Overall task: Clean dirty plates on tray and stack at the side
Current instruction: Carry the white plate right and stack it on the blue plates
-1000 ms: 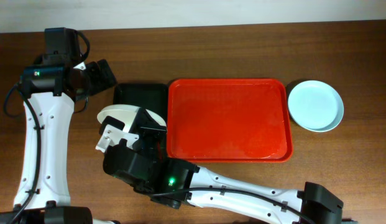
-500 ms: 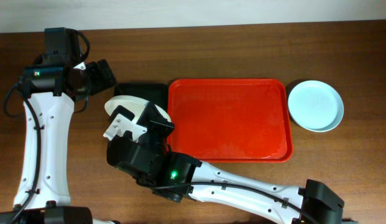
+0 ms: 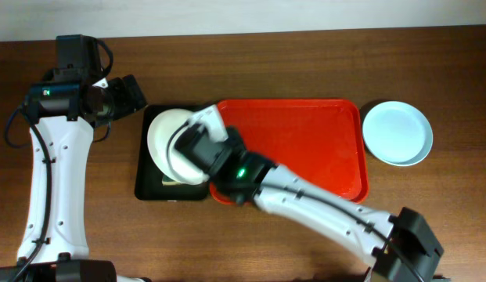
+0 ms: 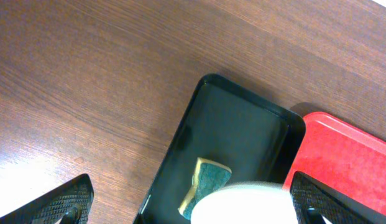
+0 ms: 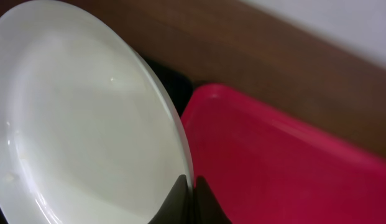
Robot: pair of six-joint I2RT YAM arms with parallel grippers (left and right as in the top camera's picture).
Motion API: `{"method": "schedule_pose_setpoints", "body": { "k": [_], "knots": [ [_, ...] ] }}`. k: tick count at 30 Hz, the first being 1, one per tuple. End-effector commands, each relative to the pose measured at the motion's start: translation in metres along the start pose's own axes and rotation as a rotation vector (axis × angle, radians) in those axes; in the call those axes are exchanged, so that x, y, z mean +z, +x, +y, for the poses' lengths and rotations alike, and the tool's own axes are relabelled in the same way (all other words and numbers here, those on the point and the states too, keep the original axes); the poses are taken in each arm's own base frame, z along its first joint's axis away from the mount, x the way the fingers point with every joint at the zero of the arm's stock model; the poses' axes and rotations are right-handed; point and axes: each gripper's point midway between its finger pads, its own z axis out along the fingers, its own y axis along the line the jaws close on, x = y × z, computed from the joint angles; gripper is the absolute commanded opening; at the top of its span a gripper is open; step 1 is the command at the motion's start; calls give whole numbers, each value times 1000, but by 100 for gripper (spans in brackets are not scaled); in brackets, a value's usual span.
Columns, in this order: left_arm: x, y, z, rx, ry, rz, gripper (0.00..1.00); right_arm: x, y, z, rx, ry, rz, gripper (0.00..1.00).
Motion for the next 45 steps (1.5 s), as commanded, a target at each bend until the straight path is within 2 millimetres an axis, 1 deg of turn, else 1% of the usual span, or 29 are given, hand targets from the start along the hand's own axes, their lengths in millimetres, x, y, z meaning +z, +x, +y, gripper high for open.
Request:
{"method": "schedule_pose_setpoints", "body": {
  "k": [1,2,4,5,6,7,8,10,11,12,14,15,17,21,24,27,29,31,33,35,38,39,45],
  "knots": [
    [1,-1,2,-16,-6,-1,99,1,-10,-2,238,-274,106,4],
    [1,-1,2,-16,-6,-1,99,4,-11,-11,287,-308,132,4],
    [1,-1,2,-16,-6,-1,99,11,-13,-43,393,-378,192,4],
    [1,-1,2,-16,-6,-1,99,15,-11,-59,430,-381,210,4],
    [1,-1,2,-16,-6,-1,99,18,-8,-79,473,-370,231,4],
    [1,-1,2,-16,-6,-1,99,20,-6,-93,501,-359,245,4],
    [1,-1,2,-16,-6,-1,99,24,-1,-115,542,-329,261,4],
    [1,-1,2,-16,-6,-1,99,28,13,-166,637,-246,296,4],
    [1,-1,2,-16,-6,-1,99,28,21,-188,680,-209,313,4],
    [1,-1,2,-16,-6,-1,99,28,27,-204,713,-182,325,4],
    [1,-1,2,-16,-6,-1,99,21,53,-261,840,-83,372,4],
    [1,-1,2,-16,-6,-1,99,16,66,-285,898,-42,392,4],
    [1,-1,2,-16,-6,-1,99,4,89,-321,998,24,425,4],
    [1,-1,2,-16,-6,-1,99,-24,133,-381,1166,132,459,4],
    [1,-1,2,-16,-6,-1,99,-48,164,-417,1255,194,471,4],
    [1,-1,2,-16,-6,-1,99,-71,194,-444,1348,286,488,4],
    [1,-1,2,-16,-6,-1,99,-82,212,-457,1376,357,501,4],
    [1,-1,2,-16,-6,-1,99,-90,225,-464,1399,402,515,4],
    [1,-1,2,-16,-6,-1,99,-91,233,-469,1406,430,516,4],
    [1,-1,2,-16,-6,-1,99,-88,239,-472,1403,456,512,4],
    [1,-1,2,-16,-6,-1,99,-77,244,-470,1393,453,500,4],
    [1,-1,2,-16,-6,-1,99,-70,247,-469,1384,453,493,4],
    [1,-1,2,-16,-6,-1,99,-50,266,-469,1368,469,461,4]
  ]
}}
